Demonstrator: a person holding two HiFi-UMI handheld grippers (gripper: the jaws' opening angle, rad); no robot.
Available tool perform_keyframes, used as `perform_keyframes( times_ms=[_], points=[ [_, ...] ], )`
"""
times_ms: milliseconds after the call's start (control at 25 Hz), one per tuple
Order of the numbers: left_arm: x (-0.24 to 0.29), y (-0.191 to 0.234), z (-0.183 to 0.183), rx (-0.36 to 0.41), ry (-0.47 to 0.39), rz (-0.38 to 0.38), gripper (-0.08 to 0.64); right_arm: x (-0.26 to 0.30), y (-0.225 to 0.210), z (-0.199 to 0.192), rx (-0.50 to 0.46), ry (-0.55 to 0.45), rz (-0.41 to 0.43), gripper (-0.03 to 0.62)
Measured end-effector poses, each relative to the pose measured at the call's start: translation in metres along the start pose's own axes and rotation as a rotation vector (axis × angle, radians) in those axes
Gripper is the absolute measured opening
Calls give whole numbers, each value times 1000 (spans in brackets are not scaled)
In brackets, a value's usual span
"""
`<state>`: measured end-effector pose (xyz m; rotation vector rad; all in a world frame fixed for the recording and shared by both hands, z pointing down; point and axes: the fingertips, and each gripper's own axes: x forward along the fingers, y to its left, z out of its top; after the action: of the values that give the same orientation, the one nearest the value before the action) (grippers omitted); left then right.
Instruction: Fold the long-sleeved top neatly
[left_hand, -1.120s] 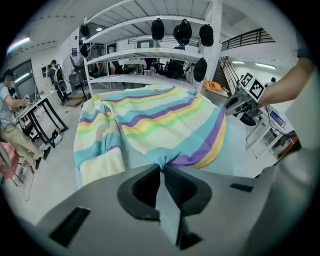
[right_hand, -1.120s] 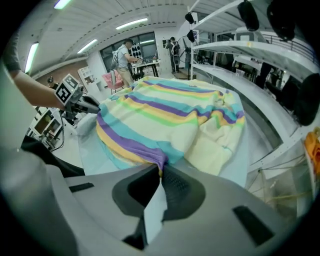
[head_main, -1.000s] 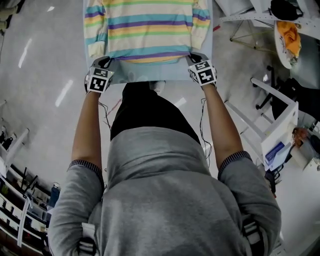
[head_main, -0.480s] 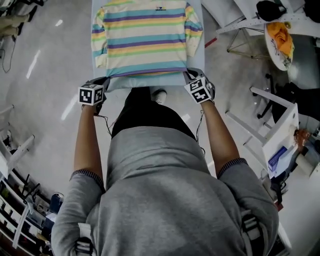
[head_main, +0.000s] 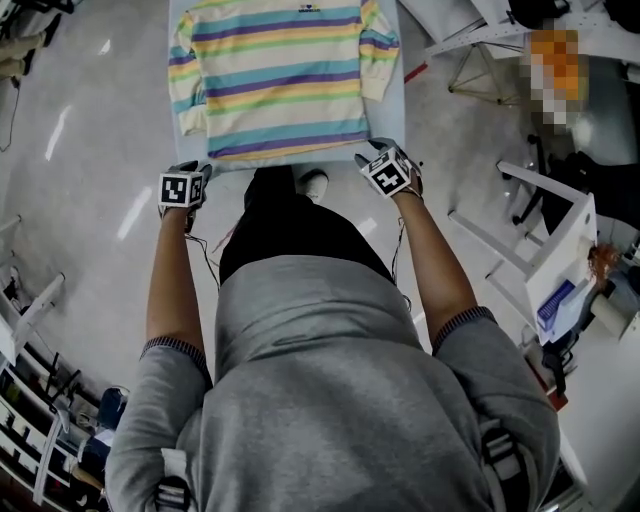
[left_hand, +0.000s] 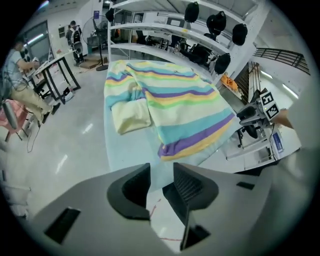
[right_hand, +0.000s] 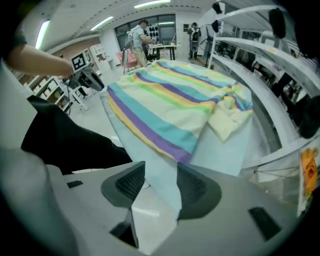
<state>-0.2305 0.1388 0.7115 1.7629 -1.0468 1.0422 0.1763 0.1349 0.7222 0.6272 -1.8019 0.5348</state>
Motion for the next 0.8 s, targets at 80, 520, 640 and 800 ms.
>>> perform_keyframes(
  times_ms=[80, 520, 640, 800],
  points=[
    [-5, 5, 4, -17, -41, 23, 166, -2, -11, -2, 75, -39, -8, 215],
    [23, 3, 25, -25, -87, 41, 159, 18, -62, 7, 309, -88, -40, 176],
    [30, -9, 24, -1, -78, 26, 86, 27, -52, 6, 276, -67, -31, 101],
    [31, -16, 21, 7, -78, 10, 44, 11, -51, 5, 310, -49, -54, 29]
  ],
)
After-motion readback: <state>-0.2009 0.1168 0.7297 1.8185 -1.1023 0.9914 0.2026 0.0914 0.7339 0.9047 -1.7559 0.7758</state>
